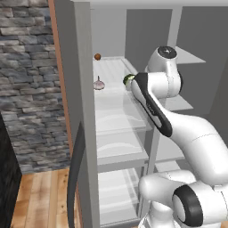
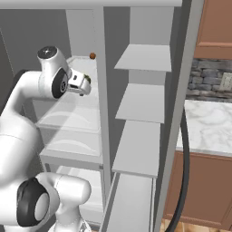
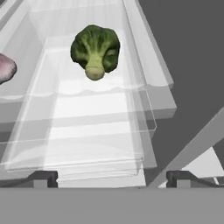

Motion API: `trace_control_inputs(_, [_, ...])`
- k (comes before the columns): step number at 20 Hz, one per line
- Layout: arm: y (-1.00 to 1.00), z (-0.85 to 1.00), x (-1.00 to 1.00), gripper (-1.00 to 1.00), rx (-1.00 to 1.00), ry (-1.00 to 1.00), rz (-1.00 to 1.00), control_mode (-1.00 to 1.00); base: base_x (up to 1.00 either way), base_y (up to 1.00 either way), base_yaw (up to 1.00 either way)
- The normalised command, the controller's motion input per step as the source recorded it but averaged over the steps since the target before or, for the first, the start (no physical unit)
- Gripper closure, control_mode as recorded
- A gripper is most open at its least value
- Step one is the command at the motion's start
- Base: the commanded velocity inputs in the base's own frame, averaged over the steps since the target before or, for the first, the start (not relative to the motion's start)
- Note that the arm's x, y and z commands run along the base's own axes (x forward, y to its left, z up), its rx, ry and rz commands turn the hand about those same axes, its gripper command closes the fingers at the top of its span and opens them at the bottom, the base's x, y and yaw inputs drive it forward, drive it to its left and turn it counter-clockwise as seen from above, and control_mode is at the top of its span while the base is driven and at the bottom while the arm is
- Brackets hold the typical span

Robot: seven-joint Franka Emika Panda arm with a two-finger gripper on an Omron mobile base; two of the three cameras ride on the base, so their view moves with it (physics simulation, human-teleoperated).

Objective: Take the garlic and broccoli from the fridge shelf and place them in the freezer drawer to begin freezing them.

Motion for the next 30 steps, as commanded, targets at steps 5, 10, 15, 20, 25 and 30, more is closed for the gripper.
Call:
trace_control_inputs(5, [0.04, 0.04, 0.41, -1.0, 0.0, 0.0, -0.02, -1.0, 0.0, 0.0, 0.0])
trace_control_inputs(10, [0.17, 0.0, 0.45, -1.0, 0.0, 0.0, -0.03, -1.0, 0.0, 0.0, 0.0])
trace_control_inputs(15, [0.14, 0.0, 0.43, -1.0, 0.0, 0.0, 0.0, -1.0, 0.0, 0.0, 0.0])
trace_control_inputs(20, [0.0, 0.0, 0.4, -1.0, 0.0, 0.0, 0.0, -1.0, 0.0, 0.0, 0.0])
trace_control_inputs(25, [0.0, -0.01, 0.24, -1.0, 0.0, 0.0, 0.0, -1.0, 0.0, 0.0, 0.0])
trace_control_inputs(30, [0.0, -0.13, 0.3, -1.0, 0.0, 0.03, 0.0, -1.0, 0.0, 0.0, 0.0])
